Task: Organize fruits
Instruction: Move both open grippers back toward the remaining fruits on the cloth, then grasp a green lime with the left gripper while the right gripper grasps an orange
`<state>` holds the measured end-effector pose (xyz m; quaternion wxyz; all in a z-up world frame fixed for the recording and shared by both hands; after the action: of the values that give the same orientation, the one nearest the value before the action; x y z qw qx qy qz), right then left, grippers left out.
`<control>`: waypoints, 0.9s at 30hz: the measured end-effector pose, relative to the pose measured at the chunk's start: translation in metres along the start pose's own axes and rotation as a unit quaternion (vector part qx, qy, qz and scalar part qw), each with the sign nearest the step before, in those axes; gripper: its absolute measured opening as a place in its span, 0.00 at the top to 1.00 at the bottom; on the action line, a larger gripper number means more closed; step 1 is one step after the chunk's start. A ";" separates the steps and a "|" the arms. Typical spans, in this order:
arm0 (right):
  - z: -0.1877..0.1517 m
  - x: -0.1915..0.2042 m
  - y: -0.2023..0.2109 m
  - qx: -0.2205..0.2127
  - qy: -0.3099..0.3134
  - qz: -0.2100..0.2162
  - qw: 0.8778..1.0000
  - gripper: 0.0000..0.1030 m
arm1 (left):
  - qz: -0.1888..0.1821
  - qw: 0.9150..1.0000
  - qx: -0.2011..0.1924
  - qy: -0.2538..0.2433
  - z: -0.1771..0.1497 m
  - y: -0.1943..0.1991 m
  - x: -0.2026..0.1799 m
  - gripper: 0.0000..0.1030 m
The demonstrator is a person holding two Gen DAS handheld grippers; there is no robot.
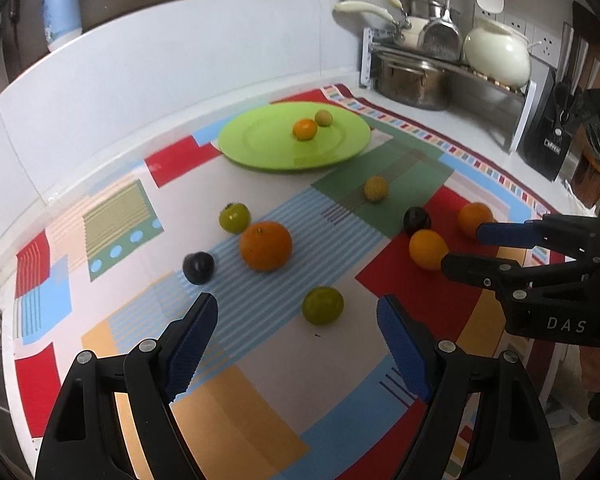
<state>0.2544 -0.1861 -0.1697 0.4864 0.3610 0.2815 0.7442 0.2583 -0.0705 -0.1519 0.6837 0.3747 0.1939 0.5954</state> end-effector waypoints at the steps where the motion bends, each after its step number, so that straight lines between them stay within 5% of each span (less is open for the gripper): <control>1: -0.001 -0.001 -0.003 0.003 -0.001 -0.001 1.000 0.44 | -0.001 1.000 0.002 -0.002 -0.002 -0.002 -0.001 0.21; 9: -0.006 -0.006 -0.016 0.017 -0.003 0.001 1.000 0.45 | -0.019 1.000 0.019 -0.003 -0.007 -0.020 -0.008 0.29; 27: 0.001 -0.008 -0.039 0.028 0.001 0.011 1.000 0.63 | -0.059 0.997 0.056 0.015 -0.010 -0.042 -0.019 0.72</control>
<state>0.2777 -0.1796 -0.2009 0.4679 0.3768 0.2983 0.7417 0.2747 -0.0866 -0.1932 0.6931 0.3911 0.2588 0.5475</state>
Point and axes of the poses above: each gripper's, at about its wrist camera, not at the fingertips, and y roughly against the way its jaws point, x to its left, z to its top, the point moved 10 cm from there along -y, roughly the way its jaws point, and after that the axes turned 12 degrees about z, right-handed, at the moved point
